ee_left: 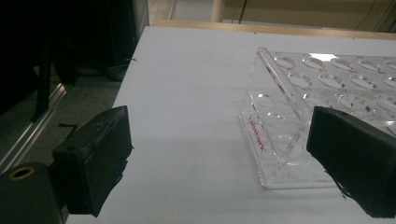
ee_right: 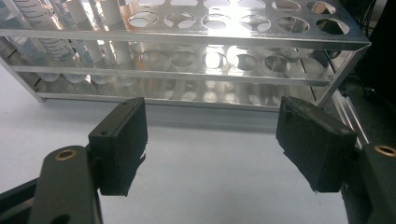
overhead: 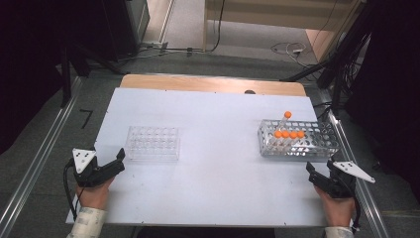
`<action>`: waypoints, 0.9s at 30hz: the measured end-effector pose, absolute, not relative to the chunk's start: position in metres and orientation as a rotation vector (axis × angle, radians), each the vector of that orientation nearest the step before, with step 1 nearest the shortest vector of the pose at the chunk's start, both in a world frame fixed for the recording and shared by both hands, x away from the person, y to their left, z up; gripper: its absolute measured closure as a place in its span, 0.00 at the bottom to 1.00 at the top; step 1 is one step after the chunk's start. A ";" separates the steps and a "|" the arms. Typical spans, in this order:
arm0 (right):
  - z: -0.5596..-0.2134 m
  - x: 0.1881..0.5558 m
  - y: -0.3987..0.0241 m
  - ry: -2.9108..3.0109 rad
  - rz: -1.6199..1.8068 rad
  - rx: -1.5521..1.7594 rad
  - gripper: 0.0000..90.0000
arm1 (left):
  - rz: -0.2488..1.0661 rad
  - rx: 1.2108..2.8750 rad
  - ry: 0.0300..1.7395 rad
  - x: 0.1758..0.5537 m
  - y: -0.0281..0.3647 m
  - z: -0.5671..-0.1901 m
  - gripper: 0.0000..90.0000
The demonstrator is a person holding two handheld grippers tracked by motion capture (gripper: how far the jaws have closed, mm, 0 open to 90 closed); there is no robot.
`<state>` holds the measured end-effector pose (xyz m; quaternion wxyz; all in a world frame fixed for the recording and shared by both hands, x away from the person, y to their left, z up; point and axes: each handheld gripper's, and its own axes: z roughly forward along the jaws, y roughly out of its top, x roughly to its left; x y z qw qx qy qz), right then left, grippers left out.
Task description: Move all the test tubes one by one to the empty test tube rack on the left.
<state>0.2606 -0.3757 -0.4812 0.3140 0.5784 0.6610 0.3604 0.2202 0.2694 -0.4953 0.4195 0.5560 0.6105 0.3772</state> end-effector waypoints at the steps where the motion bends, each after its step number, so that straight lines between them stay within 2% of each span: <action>1: -0.481 0.261 -0.376 1.740 0.951 1.515 0.28 | 0.948 1.394 1.529 0.220 0.269 -0.495 0.08; 3: -0.480 0.259 -0.376 1.738 0.972 1.513 0.30 | 0.950 1.391 1.525 0.220 0.268 -0.495 0.08; 19: -0.473 0.263 -0.367 1.743 1.035 1.491 0.32 | 0.964 1.399 1.510 0.219 0.265 -0.494 0.08; 27: -0.469 0.267 -0.362 1.751 1.059 1.460 0.36 | 0.966 1.403 1.507 0.219 0.264 -0.494 0.09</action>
